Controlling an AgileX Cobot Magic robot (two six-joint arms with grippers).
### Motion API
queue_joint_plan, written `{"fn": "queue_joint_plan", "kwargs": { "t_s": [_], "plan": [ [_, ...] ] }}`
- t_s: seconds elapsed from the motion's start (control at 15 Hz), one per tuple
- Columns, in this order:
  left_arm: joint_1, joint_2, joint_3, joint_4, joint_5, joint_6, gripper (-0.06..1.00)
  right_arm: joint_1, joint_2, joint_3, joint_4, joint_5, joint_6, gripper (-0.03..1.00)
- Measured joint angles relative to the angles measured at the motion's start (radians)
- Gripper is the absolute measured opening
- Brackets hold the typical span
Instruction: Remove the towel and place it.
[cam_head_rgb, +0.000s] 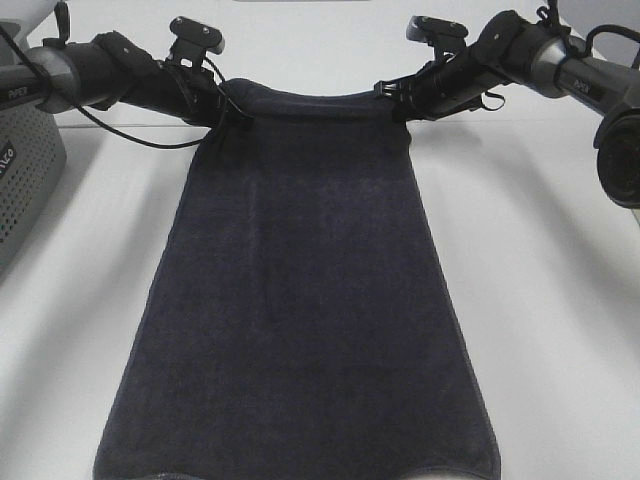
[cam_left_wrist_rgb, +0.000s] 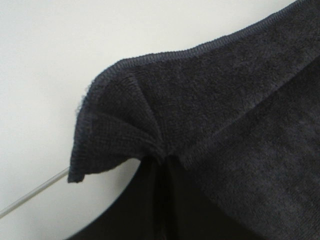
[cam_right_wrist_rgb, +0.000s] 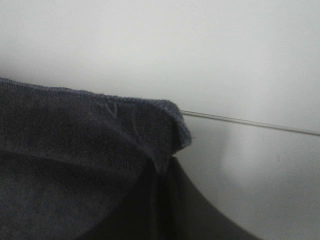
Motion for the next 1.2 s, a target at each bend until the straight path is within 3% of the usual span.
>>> {"fn": "queue_joint_plan", "kwargs": {
  "t_s": [0.67, 0.93, 1.0, 1.07, 1.13, 1.2],
  "plan": [
    [-0.001, 0.026, 0.000, -0.010, -0.077, 0.022, 0.04, 0.000, 0.031, 0.000, 0.072, -0.109, 0.000, 0.02],
    [-0.001, 0.033, 0.000, -0.010, -0.100, 0.029, 0.17, 0.000, 0.036, 0.000, 0.073, -0.110, 0.000, 0.03],
    [-0.001, 0.041, 0.000, -0.010, -0.132, 0.029, 0.25, 0.000, 0.036, 0.000, 0.072, -0.110, -0.002, 0.07],
    [-0.001, 0.065, 0.000, -0.010, -0.219, 0.029, 0.47, 0.000, 0.036, 0.000, 0.068, -0.114, -0.022, 0.28],
    [-0.001, 0.073, 0.000, -0.010, -0.256, 0.029, 0.54, -0.001, 0.036, 0.000, 0.066, -0.115, -0.034, 0.44],
    [-0.001, 0.075, 0.000, -0.010, -0.267, 0.029, 0.56, -0.001, 0.036, 0.000, 0.065, -0.115, -0.035, 0.50]
  ]
}}
